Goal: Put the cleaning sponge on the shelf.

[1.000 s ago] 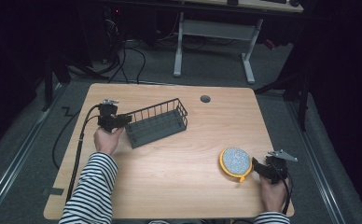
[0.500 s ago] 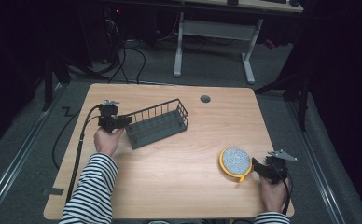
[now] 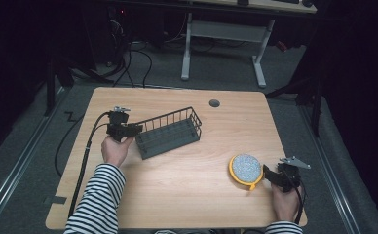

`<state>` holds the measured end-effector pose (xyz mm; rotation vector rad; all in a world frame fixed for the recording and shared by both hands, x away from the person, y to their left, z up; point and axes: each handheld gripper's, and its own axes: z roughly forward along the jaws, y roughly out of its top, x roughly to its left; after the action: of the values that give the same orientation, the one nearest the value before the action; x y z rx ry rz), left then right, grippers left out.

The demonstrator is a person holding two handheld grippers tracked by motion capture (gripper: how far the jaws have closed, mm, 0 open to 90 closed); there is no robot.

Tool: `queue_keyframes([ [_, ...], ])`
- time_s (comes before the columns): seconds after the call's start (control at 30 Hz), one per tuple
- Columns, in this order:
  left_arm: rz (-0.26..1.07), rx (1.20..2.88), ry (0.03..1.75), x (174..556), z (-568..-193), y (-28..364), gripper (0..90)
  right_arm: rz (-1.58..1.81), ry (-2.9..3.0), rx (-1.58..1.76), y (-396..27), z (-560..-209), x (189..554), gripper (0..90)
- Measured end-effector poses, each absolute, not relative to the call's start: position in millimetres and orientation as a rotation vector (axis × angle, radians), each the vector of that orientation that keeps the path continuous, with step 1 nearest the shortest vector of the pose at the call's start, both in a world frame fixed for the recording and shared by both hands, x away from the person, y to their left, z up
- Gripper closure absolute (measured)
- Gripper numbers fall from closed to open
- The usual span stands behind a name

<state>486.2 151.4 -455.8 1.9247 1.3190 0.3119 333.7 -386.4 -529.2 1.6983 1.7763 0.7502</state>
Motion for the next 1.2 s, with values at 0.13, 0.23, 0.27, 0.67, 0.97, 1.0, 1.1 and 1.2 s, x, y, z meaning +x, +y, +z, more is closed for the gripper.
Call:
queue_keyframes([
  [0.13,0.292,1.904,1.307,483.0,-457.1,150.6,66.6,0.750,1.776,1.698,-386.4,-529.3,333.8,38.9],
  [0.23,0.293,1.903,1.304,480.6,-457.1,150.0,66.6,0.750,1.776,1.698,-386.4,-529.3,333.7,38.9],
  [0.27,0.293,1.903,1.302,480.0,-457.1,149.9,66.5,0.750,1.776,1.698,-386.4,-529.3,333.7,39.0],
  [0.67,0.287,1.930,1.269,468.6,-456.2,139.2,66.6,0.750,1.776,1.699,-386.3,-529.2,333.7,39.0],
  [0.97,0.269,1.936,1.239,454.9,-456.8,125.5,66.5,0.750,1.775,1.700,-386.2,-529.2,333.7,38.9],
  [1.0,0.266,1.940,1.234,453.5,-456.6,123.4,66.5,0.750,1.775,1.699,-386.2,-529.2,333.7,38.9],
  [1.1,0.261,1.950,1.217,449.9,-456.6,117.5,66.4,0.750,1.775,1.700,-386.1,-529.2,333.7,38.9],
  [1.2,0.254,1.959,1.202,447.0,-456.5,112.5,66.4,0.750,1.775,1.700,-386.1,-529.2,333.7,38.9],
])
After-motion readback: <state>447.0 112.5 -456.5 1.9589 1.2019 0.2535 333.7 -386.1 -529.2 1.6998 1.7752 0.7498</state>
